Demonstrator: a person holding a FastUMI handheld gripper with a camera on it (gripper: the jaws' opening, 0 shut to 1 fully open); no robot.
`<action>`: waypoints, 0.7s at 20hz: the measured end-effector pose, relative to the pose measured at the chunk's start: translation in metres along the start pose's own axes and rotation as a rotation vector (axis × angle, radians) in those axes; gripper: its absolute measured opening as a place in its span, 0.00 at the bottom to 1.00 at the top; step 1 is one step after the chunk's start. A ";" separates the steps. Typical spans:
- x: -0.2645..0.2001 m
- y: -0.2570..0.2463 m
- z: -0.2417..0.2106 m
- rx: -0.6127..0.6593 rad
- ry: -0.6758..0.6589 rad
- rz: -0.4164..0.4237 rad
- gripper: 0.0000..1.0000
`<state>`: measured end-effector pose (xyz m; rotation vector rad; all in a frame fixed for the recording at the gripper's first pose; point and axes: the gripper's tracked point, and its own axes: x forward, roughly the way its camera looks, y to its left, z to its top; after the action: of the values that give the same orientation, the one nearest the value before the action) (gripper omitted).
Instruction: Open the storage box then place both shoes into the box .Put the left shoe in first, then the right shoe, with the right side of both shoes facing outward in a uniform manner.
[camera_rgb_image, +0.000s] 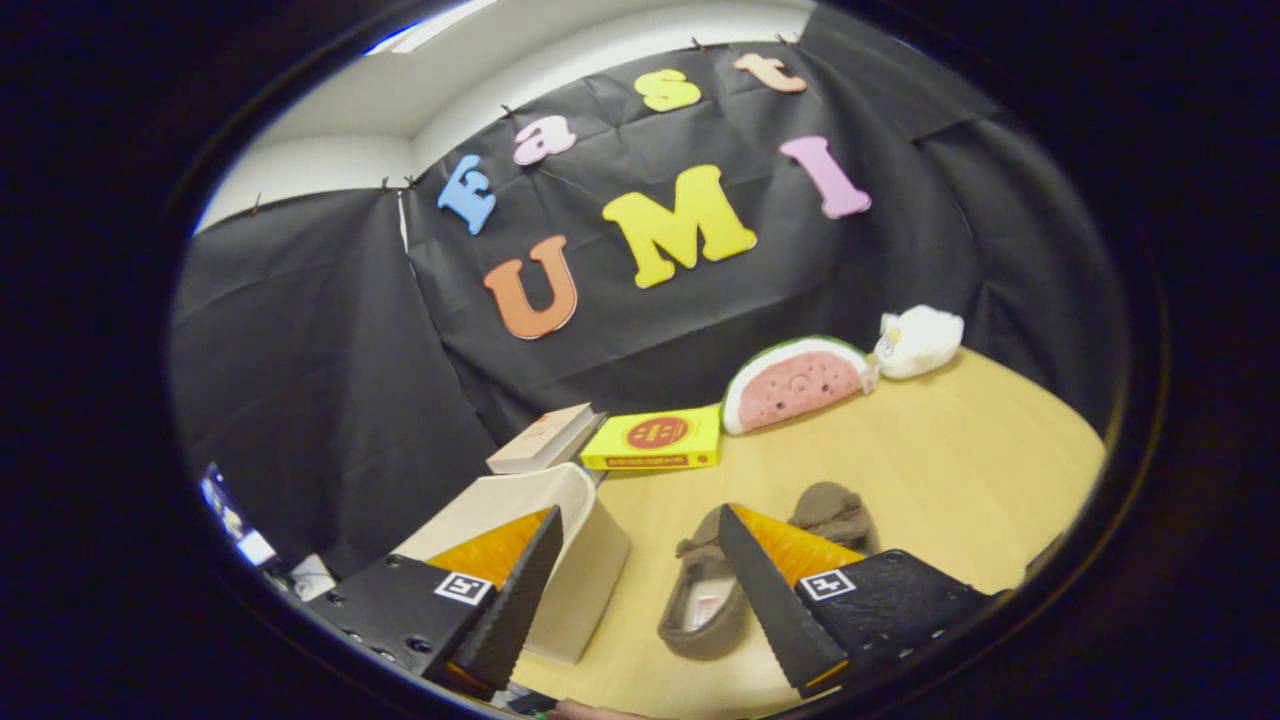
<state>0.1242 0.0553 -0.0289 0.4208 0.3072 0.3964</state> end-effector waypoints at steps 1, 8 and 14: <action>0.012 0.003 -0.002 0.048 0.035 0.046 0.95; 0.081 0.041 -0.038 0.235 0.292 0.344 0.95; 0.106 0.054 -0.068 0.318 0.423 0.450 0.93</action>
<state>0.1759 0.1692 -0.0851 0.7221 0.6968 0.8870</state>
